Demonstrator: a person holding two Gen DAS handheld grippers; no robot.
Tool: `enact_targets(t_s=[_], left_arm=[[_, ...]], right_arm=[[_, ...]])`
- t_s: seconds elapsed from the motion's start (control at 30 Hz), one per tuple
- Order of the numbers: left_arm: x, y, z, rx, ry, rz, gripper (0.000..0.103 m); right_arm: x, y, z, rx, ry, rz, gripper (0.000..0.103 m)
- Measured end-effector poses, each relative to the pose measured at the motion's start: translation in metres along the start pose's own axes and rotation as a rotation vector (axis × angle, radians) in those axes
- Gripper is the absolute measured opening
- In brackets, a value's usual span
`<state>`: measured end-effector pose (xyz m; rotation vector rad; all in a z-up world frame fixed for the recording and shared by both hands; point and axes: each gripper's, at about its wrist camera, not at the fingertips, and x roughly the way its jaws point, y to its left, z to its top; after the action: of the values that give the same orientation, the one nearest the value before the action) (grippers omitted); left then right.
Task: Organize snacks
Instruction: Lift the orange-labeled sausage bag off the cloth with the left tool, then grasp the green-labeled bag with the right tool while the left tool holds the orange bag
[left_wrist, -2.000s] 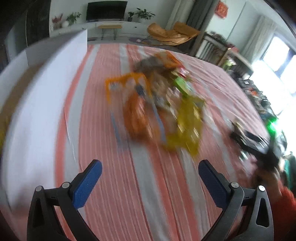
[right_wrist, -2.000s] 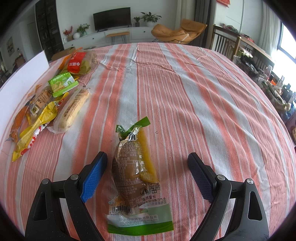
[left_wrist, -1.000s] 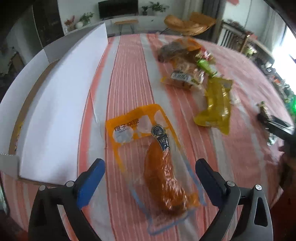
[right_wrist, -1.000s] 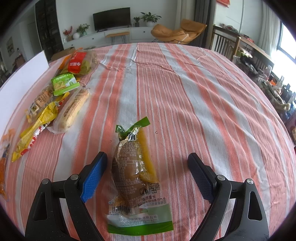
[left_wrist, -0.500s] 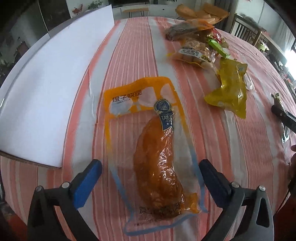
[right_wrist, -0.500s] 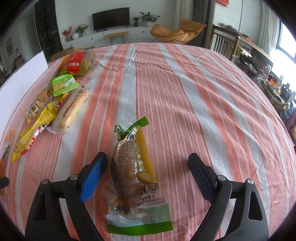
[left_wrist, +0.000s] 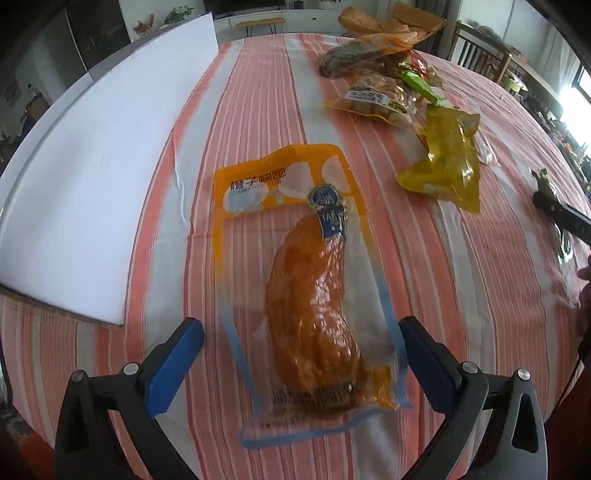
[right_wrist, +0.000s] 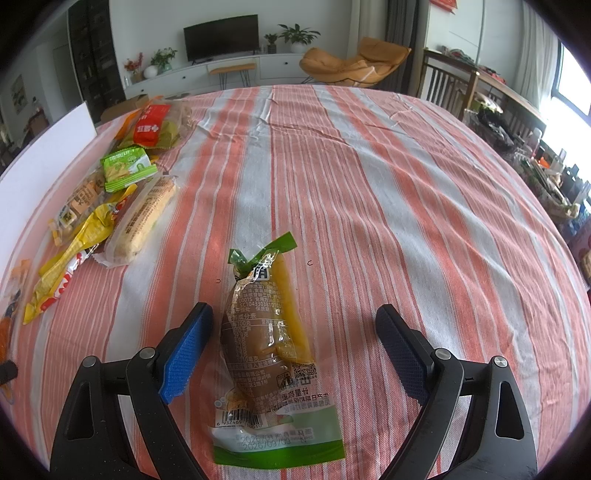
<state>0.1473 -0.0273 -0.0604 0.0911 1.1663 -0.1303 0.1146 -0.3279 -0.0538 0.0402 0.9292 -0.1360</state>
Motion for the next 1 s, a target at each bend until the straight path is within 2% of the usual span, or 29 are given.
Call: enact_targets(t_s=[0.1,0.17,0.23,0.27,0.3,0.33,0.4,0.43,0.53,0.6,0.67,0.77,0.83,1.0], left_arm=[[-0.004,-0.002,-0.008,0.030,-0.006,-0.017,0.100],[-0.013,-0.004,-0.011,0.068,-0.044,-0.038,0.079],[-0.017,-0.003,-0.014,0.078,-0.053,-0.055,0.074],[-0.018,-0.002,-0.015,0.079,-0.060,-0.063,0.070],[-0.020,-0.001,-0.016,0.077,-0.069,-0.069,0.066],[-0.021,0.002,-0.017,0.066,-0.077,-0.074,0.062],[-0.022,0.010,-0.014,0.033,-0.083,-0.113,0.060],[-0.022,0.014,-0.013,0.016,-0.086,-0.134,0.059],[-0.022,0.017,-0.013,-0.003,-0.093,-0.159,0.059],[-0.021,0.016,-0.014,-0.005,-0.099,-0.161,0.059],[-0.024,0.019,-0.017,-0.010,-0.102,-0.170,0.058],[-0.025,0.026,-0.019,-0.038,-0.107,-0.210,0.057],[-0.027,0.031,-0.019,-0.059,-0.111,-0.239,0.056],[-0.035,0.034,-0.022,-0.072,-0.129,-0.268,0.053]], right_arm=[[0.000,0.000,0.000,0.002,0.001,0.000,0.091],[0.000,-0.001,-0.001,0.005,0.002,0.001,0.093],[0.001,-0.001,0.001,-0.004,0.021,0.022,0.095],[0.003,-0.003,0.005,-0.022,0.065,0.041,0.094],[0.003,-0.007,0.010,-0.024,0.111,0.073,0.094],[0.000,-0.016,0.017,0.011,0.147,0.144,0.093],[-0.013,-0.038,0.028,0.114,0.134,0.253,0.093],[-0.021,-0.051,0.035,0.167,0.114,0.271,0.093],[-0.036,-0.076,0.055,0.241,0.120,0.237,0.093],[-0.033,-0.072,0.059,0.211,0.200,0.227,0.093],[-0.024,-0.052,0.054,0.102,0.272,0.191,0.093],[-0.012,-0.015,0.040,-0.084,0.316,0.116,0.093],[-0.001,0.003,0.031,-0.140,0.338,0.106,0.093],[0.012,0.005,0.026,-0.081,0.350,0.098,0.090]])
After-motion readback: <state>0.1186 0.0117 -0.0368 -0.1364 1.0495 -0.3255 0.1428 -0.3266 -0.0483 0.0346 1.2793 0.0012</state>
